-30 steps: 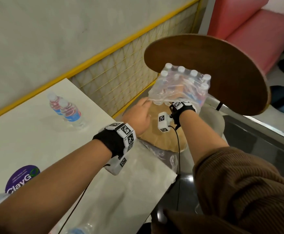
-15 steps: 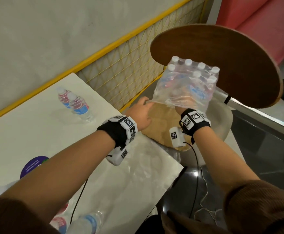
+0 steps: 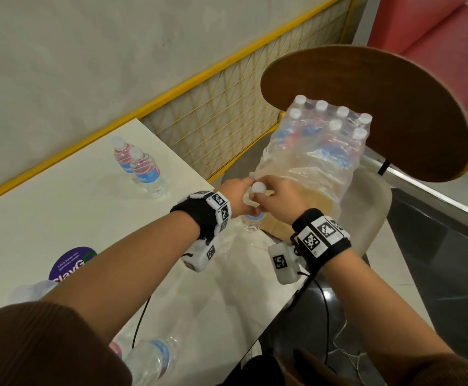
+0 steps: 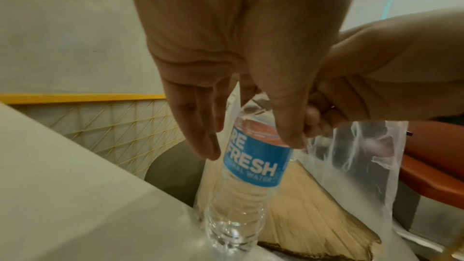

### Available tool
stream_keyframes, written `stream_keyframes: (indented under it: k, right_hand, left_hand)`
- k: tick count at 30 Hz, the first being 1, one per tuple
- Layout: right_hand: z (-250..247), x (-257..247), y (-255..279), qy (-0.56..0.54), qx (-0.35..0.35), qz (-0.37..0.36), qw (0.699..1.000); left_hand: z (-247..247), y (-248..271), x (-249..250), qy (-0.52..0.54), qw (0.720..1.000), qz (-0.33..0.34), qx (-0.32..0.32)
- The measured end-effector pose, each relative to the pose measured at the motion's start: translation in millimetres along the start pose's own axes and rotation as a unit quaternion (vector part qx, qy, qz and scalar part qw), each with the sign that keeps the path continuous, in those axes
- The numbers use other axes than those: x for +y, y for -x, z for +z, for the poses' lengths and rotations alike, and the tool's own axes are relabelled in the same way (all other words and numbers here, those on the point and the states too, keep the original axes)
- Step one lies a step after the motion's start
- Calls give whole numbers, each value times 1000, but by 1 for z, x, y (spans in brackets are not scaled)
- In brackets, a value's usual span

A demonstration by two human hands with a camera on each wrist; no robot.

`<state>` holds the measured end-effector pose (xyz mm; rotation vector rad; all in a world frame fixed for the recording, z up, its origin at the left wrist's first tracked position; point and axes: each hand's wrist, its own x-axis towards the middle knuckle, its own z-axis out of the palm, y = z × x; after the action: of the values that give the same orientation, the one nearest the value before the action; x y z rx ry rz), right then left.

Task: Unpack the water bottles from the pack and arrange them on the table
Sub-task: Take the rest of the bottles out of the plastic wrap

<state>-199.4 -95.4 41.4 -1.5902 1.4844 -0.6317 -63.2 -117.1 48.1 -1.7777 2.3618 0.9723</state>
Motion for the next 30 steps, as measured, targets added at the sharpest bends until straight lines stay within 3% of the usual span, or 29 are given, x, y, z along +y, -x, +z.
stream_keyframes:
  k: [3,5,8,11,13,15,17,25,29,30]
  right_hand:
    - [-12,9,-5,-89,-55,43,994]
    - [-22,20,-12,-63,-36,109,991]
    - [-51,35,-30,106,10,181,978]
    - [-81,43,-44,228,-11,154,961]
    - [-87,51,-44,352,-16,175,919]
    - [-92,53,-52,409,14,210,888]
    - [-93,51,-65,399,42,208,892]
    - [-89,52,-80,446,35,174,877]
    - [-76,66,-81,348,-8,178,920]
    - [-73,73,-83,307,11,173,936]
  left_hand:
    - [2,3,-1,41,999,6,7]
    - [4,2,-1,38,999,0,7]
    - [5,-1,1,10,1000,-4,-1]
    - [5,-4,3,2,1000,-8,-7]
    - [5,-5,3,-4,1000,-13,-13]
    - [4,-5,3,-11,1000,-17,-19]
    - [3,-6,4,-14,999,-17,-23]
    - [7,-7,2,3,999,-32,-20]
    - [6,-8,4,15,999,-33,-13]
    - [5,-6,3,25,999,-29,-14]
